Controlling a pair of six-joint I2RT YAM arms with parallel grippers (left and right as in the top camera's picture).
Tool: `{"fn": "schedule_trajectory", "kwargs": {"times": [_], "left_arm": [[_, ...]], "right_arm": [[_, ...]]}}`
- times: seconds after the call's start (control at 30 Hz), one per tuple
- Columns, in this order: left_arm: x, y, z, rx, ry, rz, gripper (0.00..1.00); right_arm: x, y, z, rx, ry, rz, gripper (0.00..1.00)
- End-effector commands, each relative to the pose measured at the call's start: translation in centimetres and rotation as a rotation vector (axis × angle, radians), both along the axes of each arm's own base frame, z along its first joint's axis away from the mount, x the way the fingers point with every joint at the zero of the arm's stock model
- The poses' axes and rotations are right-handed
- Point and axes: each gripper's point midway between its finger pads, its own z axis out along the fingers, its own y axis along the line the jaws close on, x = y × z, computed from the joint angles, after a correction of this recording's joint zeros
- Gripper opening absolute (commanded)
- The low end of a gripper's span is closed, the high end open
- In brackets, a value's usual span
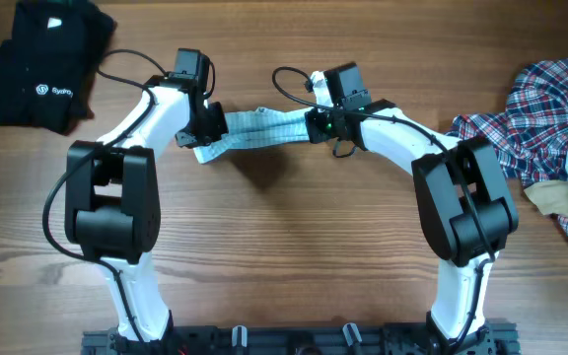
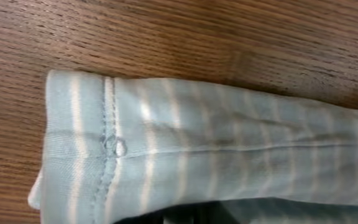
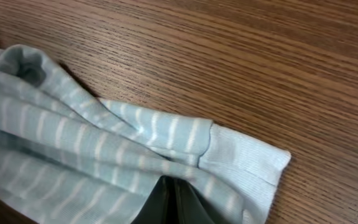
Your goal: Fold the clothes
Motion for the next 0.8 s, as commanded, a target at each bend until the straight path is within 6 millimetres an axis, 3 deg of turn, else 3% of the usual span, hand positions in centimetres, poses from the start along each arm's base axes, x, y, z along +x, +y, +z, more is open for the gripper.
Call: {"fn": "schedule_trajectory", "kwargs": {"times": [0.0,0.13,0.3,0.47,0.6,0.7,0.77], "left_arm": [[-0.7,6.4,0.0,0.244,0.008,0.084,0.18],[-0.6,7.7,1.9,0.319,-0.025,0.1,0.21],[-0.7,7.4,2.0,0.318,-0.025,0.093,0.21],[-0.3,7.1,3.7,0.309,-0.066,0.095,0.2],[0.2,6.8,6.4,0.286,-0.137,0.105,0.2],[0.4,4.9,8.5,0.173,-0.185,0.084,0.21],[0.4,1.5,9.6,0.006,-0.207,0.03,0.2]], "right_arm": [[-1.1,-4.9,-4.2,-0.154,0.084,-0.115,0.04],[-1.0,-5.5,-4.3,-0.184,0.08,-0.13,0.04],[-1.0,-5.5,-4.2,-0.181,0.08,-0.132,0.04],[-0.2,-5.1,-1.4,-0.151,0.024,-0.132,0.04],[0.1,-4.9,0.2,-0.135,-0.005,-0.132,0.04],[0.1,-4.8,0.2,-0.135,-0.003,-0.132,0.04],[0.1,-4.7,0.2,-0.127,-0.005,-0.128,0.04]]}}
